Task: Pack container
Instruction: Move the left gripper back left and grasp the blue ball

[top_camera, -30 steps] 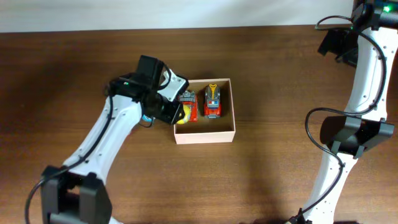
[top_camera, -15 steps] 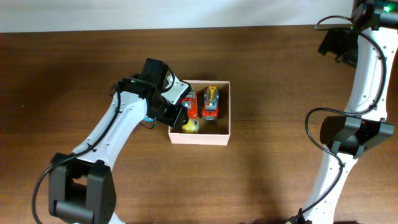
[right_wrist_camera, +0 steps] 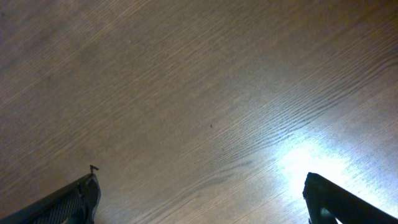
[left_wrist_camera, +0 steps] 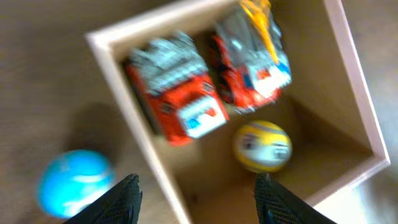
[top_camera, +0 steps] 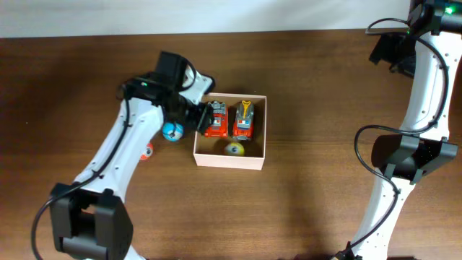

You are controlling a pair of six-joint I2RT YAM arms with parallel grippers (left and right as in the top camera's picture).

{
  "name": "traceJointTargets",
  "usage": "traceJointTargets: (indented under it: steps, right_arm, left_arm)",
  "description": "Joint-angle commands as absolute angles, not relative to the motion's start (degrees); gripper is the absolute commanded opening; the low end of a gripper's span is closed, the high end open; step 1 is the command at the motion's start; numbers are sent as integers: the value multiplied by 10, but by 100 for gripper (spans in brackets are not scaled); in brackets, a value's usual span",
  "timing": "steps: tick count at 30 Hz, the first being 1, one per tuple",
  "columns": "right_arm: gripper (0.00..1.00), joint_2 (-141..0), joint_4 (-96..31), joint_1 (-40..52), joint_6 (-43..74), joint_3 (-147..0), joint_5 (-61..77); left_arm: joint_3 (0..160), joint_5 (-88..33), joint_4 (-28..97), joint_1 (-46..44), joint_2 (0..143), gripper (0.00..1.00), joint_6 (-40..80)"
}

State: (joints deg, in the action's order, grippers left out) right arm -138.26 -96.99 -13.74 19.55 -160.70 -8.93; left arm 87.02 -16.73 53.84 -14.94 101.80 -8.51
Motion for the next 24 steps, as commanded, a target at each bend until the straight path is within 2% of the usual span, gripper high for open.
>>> traceJointTargets:
  steps: [1, 4, 13, 24]
  right_arm:
    - [99, -1362, -973, -139, 200, -1617, -90]
    - [99, -1362, -973, -139, 200, -1617, -90]
    - [98, -1362, -973, -139, 200, -1617, -90]
    - [99, -1362, -973, -139, 200, -1617, -90]
  left_arm:
    - [898, -70, 542, -128, 1002, 60, -29]
    - [897, -8, 555, -118, 1002, 61, -7]
    - [852, 42, 536, -102, 1008, 62, 50]
    - [812, 48, 492, -102, 1066, 62, 69]
